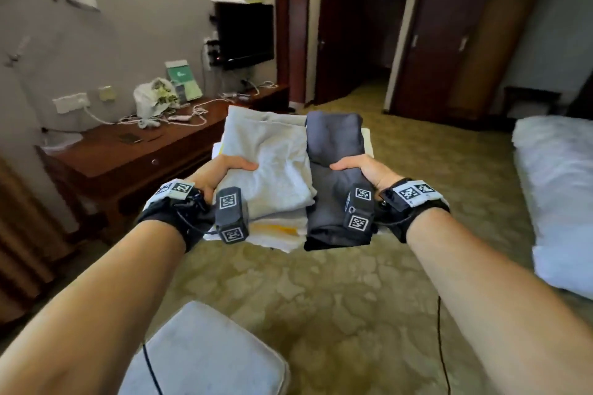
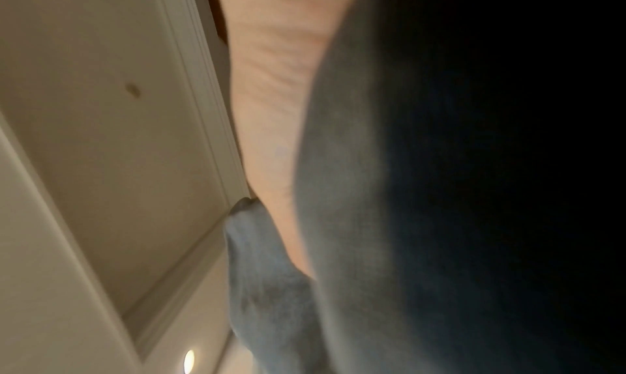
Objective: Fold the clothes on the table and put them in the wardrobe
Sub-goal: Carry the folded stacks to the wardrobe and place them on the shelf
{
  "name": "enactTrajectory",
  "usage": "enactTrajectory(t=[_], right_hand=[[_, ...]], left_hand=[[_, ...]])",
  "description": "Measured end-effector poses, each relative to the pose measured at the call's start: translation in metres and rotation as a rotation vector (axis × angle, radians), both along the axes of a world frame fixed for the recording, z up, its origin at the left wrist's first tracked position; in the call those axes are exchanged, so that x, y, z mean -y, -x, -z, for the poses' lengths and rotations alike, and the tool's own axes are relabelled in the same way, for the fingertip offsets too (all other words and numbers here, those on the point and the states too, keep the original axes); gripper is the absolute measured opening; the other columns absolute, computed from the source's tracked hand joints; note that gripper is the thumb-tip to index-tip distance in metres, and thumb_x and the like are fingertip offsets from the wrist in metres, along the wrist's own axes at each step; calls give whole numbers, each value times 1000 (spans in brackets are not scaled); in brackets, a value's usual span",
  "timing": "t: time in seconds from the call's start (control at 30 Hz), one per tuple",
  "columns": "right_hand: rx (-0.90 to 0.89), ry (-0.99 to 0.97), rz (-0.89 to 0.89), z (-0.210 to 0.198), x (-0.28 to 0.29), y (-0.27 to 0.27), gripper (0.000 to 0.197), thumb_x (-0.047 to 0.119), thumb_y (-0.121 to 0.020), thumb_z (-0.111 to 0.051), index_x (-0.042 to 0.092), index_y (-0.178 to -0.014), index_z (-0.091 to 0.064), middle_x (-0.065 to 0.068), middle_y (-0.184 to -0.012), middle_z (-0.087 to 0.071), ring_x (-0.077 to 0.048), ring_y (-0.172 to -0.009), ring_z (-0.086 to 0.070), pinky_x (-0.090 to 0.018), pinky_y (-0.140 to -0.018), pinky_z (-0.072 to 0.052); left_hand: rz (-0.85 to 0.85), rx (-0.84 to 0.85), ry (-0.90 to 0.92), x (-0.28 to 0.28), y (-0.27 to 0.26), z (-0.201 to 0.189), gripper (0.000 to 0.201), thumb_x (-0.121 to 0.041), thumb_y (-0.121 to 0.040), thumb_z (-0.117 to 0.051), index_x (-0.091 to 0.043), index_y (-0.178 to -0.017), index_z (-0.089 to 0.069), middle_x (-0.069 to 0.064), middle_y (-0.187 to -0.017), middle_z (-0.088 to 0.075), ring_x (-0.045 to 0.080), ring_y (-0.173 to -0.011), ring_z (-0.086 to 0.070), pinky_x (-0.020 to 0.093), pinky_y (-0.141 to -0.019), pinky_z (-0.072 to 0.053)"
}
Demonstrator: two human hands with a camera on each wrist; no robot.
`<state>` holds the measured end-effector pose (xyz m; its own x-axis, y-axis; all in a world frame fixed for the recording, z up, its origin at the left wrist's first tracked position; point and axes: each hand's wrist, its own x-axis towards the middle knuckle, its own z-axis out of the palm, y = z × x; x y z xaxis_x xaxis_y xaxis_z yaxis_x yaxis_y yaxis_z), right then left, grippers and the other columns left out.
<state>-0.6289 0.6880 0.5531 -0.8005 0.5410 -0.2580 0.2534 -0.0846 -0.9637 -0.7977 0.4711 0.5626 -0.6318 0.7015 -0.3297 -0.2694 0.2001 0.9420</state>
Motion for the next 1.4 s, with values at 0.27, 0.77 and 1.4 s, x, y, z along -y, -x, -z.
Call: enactTrajectory(t=[0.27,0.77,1.4], right_hand=[[-93,-61,386,-51,-140,-83,17,14,-91,-61,3,-81,-70,-7,-64,-72,-19,-48,-65,-19,-48,-50],[-177,-54,704,-72,-403,-105,24,16,-86,-67,5,-107,-69,-9,-85,-73,-24,-63,-68,-25,-59,-55],[-194,-84,587,-119,-918,-29,8,13,-89,-65,7,-91,-71,-9,-72,-74,-23,-57,-70,-28,-52,-57]], left_hand=[[403,-30,-48,-223,-10,-43,36,-17,-82,-69,-13,-118,-65,13,-106,-73,32,-91,-70,44,-81,-56],[775,-76,4,-575,14,-75,84,-23,-53,-89,-15,-130,-58,16,-124,-65,39,-113,-61,57,-100,-43],[590,-143,-131,-1070,80,-101,73,-23,-61,-82,-10,-128,-58,13,-117,-69,33,-108,-65,44,-92,-51]])
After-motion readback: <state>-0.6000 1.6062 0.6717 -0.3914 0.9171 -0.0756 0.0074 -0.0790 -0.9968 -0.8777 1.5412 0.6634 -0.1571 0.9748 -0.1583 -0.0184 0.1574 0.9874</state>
